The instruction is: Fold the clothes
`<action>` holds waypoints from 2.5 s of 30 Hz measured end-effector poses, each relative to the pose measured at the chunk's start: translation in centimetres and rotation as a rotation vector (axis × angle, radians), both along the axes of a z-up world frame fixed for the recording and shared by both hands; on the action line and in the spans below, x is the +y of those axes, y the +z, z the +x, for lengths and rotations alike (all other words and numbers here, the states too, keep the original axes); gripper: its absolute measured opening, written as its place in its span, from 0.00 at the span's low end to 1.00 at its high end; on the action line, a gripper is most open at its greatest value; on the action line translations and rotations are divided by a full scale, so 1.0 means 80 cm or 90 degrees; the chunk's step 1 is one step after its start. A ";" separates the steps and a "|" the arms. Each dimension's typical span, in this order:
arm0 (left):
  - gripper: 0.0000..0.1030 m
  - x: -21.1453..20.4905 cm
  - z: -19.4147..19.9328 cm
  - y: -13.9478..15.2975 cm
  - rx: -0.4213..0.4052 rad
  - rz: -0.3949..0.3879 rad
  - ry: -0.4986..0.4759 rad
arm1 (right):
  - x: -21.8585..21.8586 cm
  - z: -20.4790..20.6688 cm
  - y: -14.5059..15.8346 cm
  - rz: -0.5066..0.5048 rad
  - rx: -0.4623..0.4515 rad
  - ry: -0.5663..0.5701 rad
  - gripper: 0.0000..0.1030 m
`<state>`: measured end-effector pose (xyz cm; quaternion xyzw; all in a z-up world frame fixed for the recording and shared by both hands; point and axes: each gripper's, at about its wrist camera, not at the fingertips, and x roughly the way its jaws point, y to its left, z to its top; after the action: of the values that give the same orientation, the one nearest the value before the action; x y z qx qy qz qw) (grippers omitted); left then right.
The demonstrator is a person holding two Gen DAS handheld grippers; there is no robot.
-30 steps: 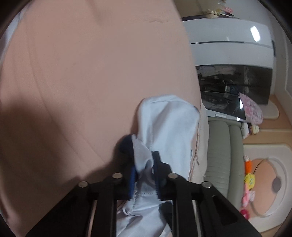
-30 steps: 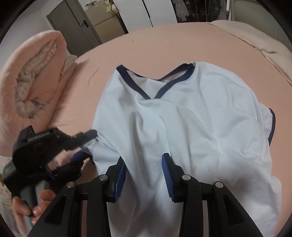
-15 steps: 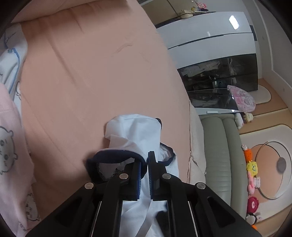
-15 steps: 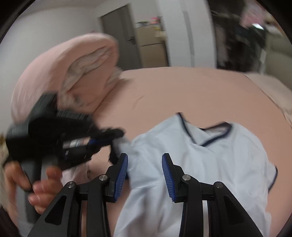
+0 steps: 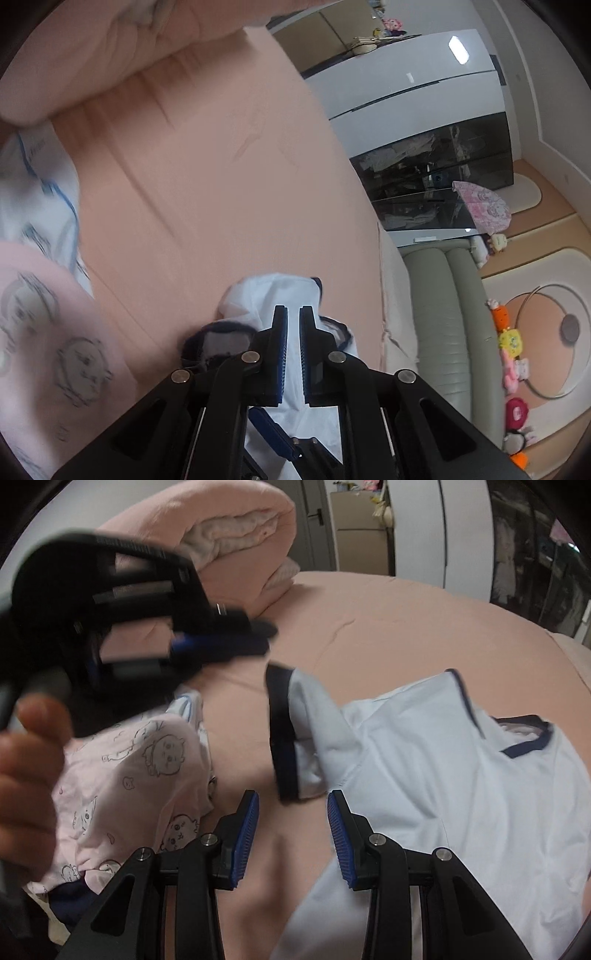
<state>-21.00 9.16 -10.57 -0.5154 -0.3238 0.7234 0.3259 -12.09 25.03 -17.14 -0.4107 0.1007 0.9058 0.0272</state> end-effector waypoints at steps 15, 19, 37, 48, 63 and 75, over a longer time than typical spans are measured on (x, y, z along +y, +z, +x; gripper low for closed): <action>0.19 0.047 0.025 -0.037 0.090 -0.269 -0.152 | 0.021 -0.018 -0.033 -0.099 -0.046 -0.079 0.37; 0.28 0.052 0.019 -0.048 0.078 -0.249 -0.155 | 0.013 -0.027 -0.030 -0.079 -0.057 -0.086 0.37; 0.44 0.117 0.024 -0.068 0.223 -0.334 -0.232 | 0.022 -0.045 -0.014 0.081 -0.025 -0.214 0.09; 0.44 0.149 0.031 -0.066 0.271 -0.410 -0.199 | 0.054 -0.019 -0.004 -0.031 0.037 -0.243 0.09; 0.03 0.110 0.009 -0.048 0.206 -0.323 -0.101 | 0.022 0.003 0.001 -0.125 0.064 -0.156 0.11; 0.03 0.104 0.015 -0.036 0.201 -0.283 -0.144 | -0.017 -0.044 -0.013 -0.161 0.050 -0.121 0.11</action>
<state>-19.77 17.47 -13.45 -0.4878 -0.0430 0.8070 0.3302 -15.62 23.64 -18.19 -0.3638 0.2534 0.8946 0.0570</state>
